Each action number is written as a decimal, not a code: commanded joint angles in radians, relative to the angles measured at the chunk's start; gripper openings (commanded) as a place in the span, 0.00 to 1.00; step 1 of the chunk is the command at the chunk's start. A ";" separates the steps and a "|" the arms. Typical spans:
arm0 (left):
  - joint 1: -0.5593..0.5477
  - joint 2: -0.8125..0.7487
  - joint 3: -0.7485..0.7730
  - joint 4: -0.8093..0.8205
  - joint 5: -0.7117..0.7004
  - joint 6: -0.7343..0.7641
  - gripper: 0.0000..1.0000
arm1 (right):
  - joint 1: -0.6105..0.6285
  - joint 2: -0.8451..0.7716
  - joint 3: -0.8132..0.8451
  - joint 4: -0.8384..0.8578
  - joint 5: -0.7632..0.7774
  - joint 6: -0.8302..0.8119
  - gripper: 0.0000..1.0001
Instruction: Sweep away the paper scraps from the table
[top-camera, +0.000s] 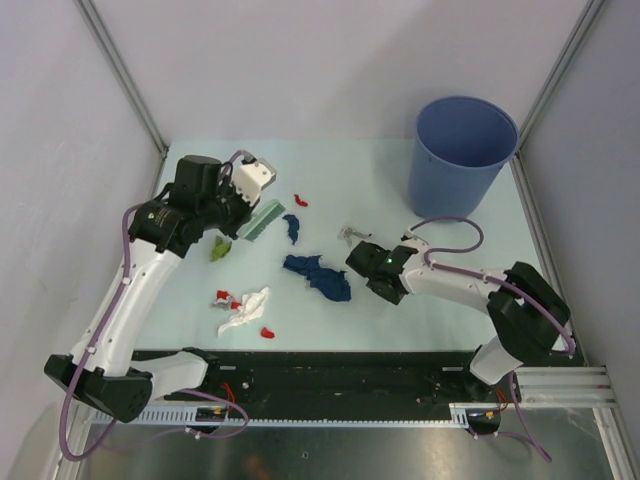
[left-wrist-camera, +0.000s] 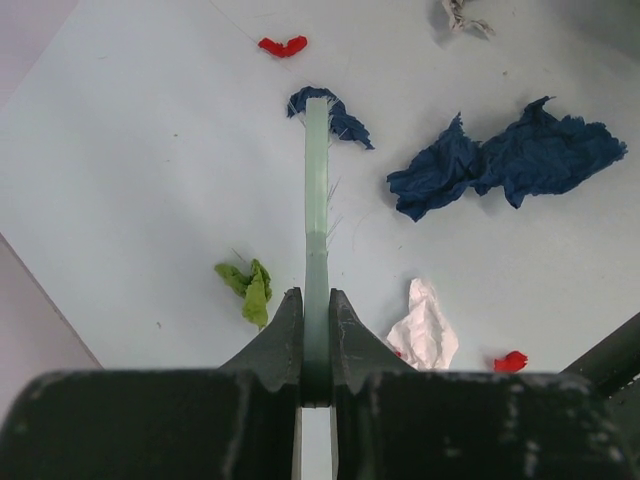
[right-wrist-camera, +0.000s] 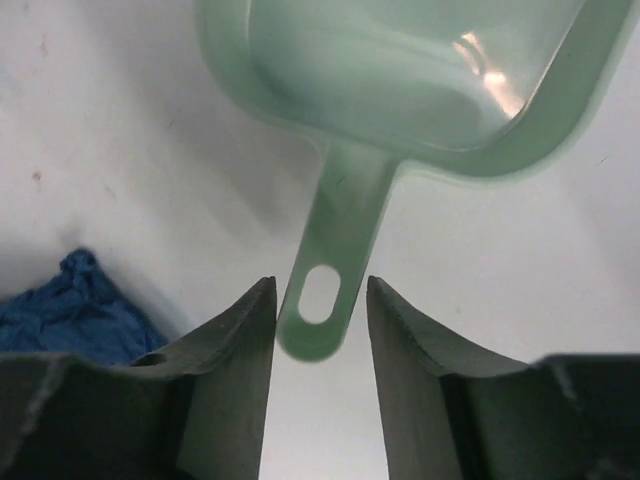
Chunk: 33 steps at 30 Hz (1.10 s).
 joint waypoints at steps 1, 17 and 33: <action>0.010 -0.037 0.002 0.036 -0.009 0.023 0.00 | 0.030 -0.122 -0.085 0.048 0.022 -0.150 0.37; 0.010 -0.040 0.019 0.038 -0.016 0.040 0.00 | -0.067 -0.254 -0.222 0.138 -0.432 -0.801 0.00; 0.085 -0.013 -0.082 0.028 -0.186 0.085 0.00 | -0.053 -0.263 -0.087 -0.094 -0.277 -0.804 0.99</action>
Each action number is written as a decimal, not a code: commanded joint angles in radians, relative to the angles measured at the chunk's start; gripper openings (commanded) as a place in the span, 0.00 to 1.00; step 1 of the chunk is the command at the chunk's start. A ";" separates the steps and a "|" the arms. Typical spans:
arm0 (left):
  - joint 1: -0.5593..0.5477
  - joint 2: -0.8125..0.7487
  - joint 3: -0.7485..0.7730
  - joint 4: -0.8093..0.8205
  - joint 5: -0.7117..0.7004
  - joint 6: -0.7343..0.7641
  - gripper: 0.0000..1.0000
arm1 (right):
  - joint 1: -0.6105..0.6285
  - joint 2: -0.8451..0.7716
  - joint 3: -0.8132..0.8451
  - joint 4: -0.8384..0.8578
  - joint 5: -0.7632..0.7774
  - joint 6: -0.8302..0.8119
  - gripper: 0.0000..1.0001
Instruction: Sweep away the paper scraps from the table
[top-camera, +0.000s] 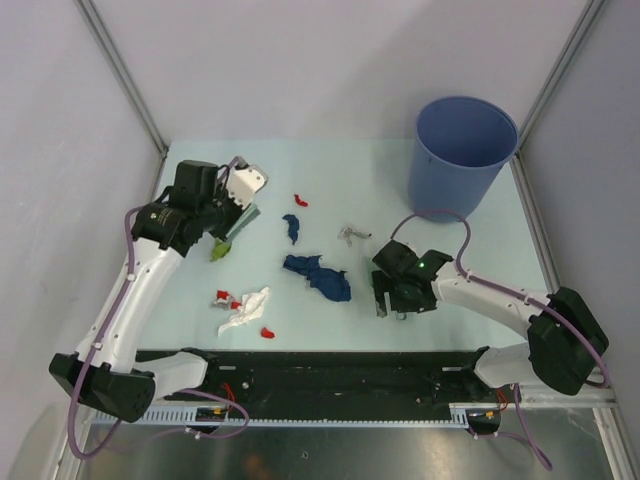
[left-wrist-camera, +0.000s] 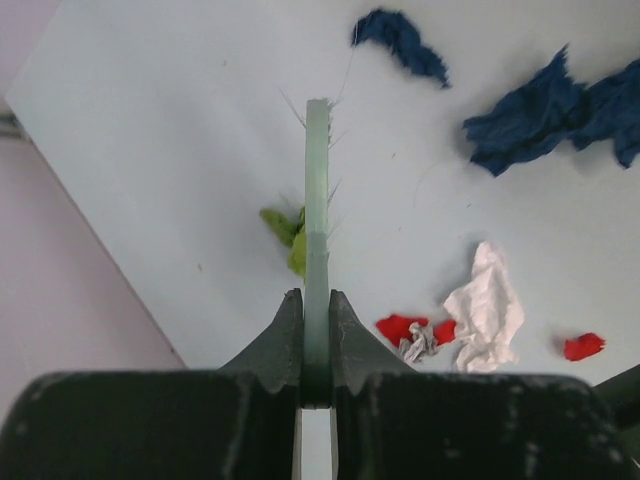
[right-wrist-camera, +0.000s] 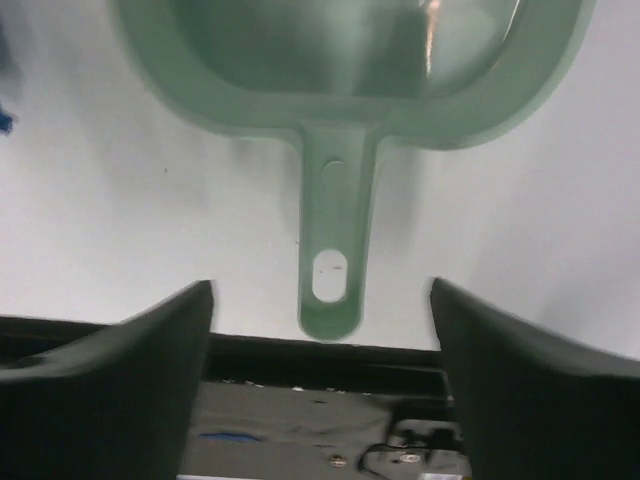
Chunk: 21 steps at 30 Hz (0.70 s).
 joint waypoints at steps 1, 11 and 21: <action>0.040 -0.015 -0.024 0.016 -0.095 0.013 0.00 | 0.037 -0.033 0.082 -0.114 0.116 0.027 1.00; 0.207 -0.118 -0.164 -0.033 -0.213 0.027 0.00 | 0.045 0.094 0.059 0.029 0.165 0.086 0.95; 0.284 -0.093 -0.127 -0.038 -0.008 0.008 0.00 | 0.074 0.222 0.044 0.004 0.203 0.101 0.48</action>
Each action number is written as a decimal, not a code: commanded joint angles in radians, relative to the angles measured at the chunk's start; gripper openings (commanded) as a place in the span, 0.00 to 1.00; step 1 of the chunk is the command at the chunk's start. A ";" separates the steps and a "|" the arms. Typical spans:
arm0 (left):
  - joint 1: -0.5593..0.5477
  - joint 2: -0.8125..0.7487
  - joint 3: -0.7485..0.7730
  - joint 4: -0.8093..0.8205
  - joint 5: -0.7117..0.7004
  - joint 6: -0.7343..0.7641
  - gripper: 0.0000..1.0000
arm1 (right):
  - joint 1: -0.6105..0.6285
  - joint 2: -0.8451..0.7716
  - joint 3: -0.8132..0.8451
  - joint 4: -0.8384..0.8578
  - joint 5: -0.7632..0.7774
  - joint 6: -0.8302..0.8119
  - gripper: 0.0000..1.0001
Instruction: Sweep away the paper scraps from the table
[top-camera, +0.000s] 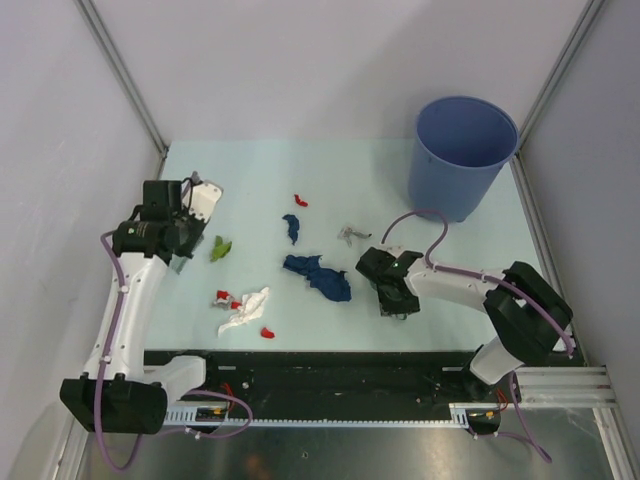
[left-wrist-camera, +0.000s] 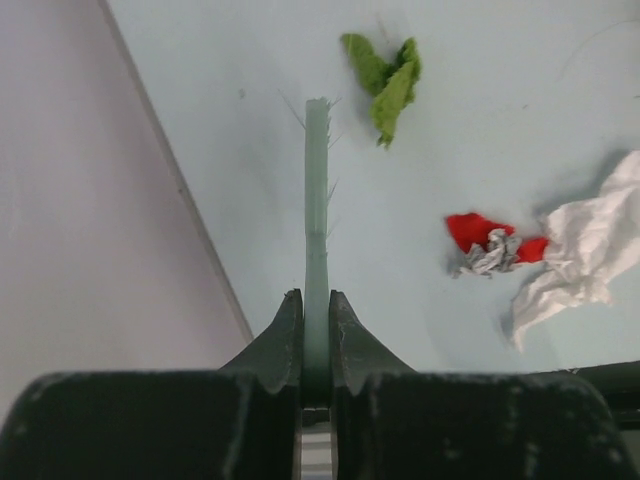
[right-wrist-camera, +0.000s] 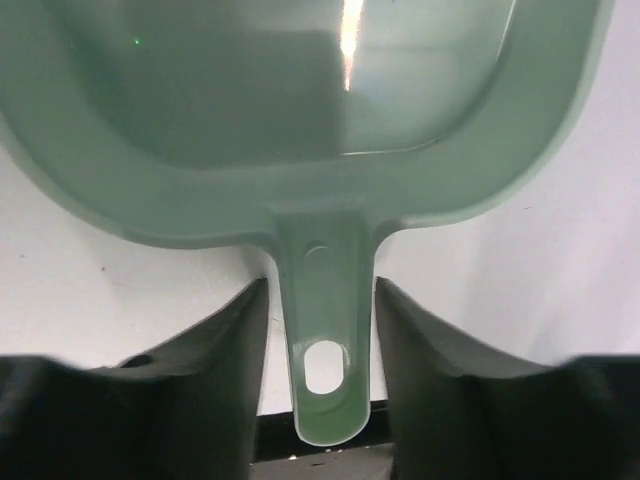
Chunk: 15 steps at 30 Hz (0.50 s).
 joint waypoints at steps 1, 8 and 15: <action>-0.016 -0.007 0.054 0.005 0.180 -0.017 0.00 | 0.023 -0.006 -0.004 -0.021 0.053 0.020 0.40; -0.236 0.121 0.093 0.006 0.234 -0.112 0.00 | 0.099 -0.127 0.005 -0.215 0.000 0.084 0.00; -0.330 0.285 0.171 0.044 0.243 -0.155 0.00 | 0.372 -0.063 0.025 -0.354 -0.088 0.189 0.00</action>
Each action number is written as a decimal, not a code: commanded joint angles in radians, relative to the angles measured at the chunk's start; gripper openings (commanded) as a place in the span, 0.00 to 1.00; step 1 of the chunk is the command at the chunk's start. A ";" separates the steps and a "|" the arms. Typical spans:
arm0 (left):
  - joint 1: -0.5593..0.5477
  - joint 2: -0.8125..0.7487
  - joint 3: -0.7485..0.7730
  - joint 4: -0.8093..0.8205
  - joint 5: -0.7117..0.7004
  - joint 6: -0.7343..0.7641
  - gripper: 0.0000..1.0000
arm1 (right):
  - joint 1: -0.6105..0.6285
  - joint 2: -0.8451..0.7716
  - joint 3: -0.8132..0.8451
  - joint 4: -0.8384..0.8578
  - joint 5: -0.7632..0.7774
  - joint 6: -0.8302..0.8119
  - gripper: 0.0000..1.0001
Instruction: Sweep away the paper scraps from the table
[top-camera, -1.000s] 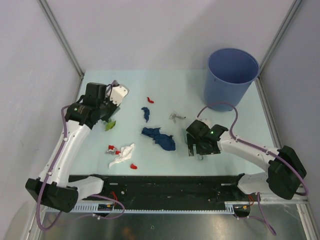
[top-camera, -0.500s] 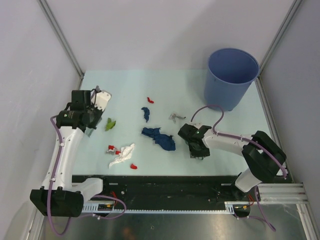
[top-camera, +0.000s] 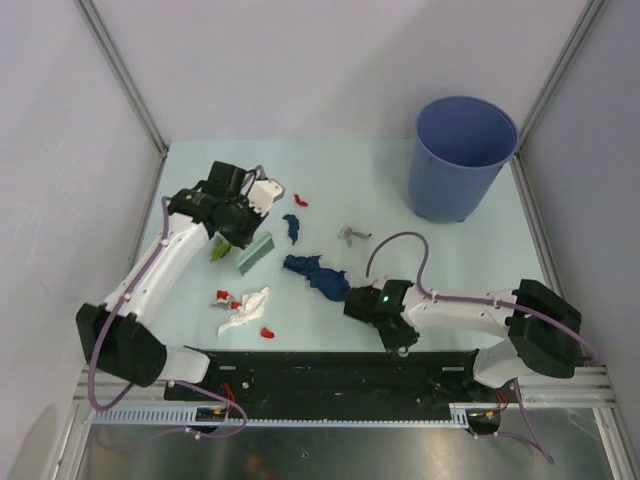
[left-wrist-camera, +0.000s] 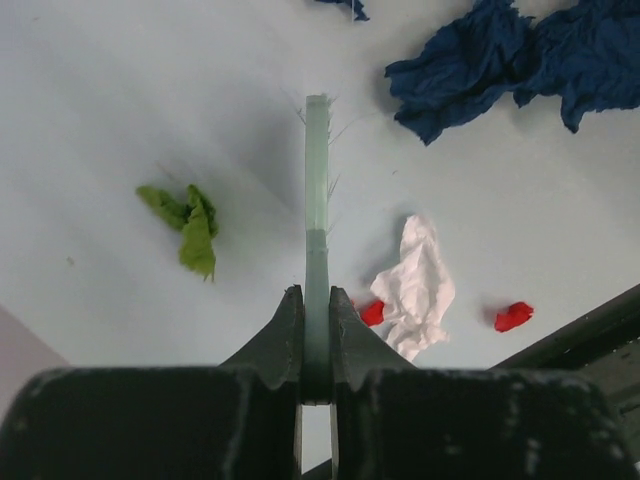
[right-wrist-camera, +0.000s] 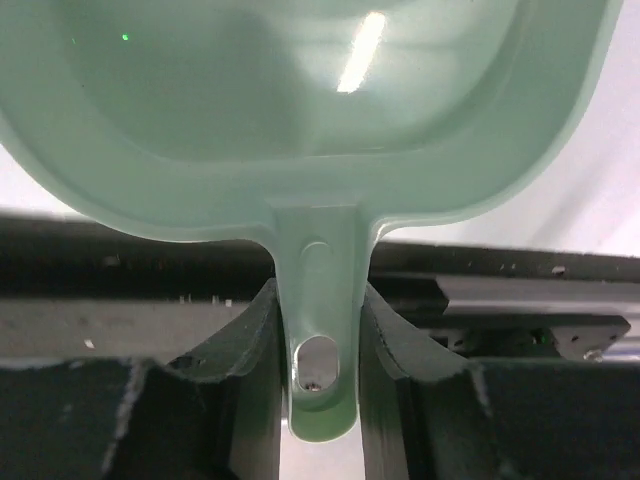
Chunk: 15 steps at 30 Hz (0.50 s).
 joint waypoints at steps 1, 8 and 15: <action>-0.045 0.060 0.079 0.054 0.027 -0.053 0.00 | 0.141 0.055 0.029 -0.154 -0.043 0.084 0.00; -0.126 0.172 0.104 0.090 0.067 -0.036 0.00 | 0.195 0.161 0.103 -0.110 -0.022 -0.084 0.00; -0.206 0.180 0.104 0.088 0.298 -0.018 0.00 | 0.116 0.204 0.158 0.074 0.006 -0.360 0.00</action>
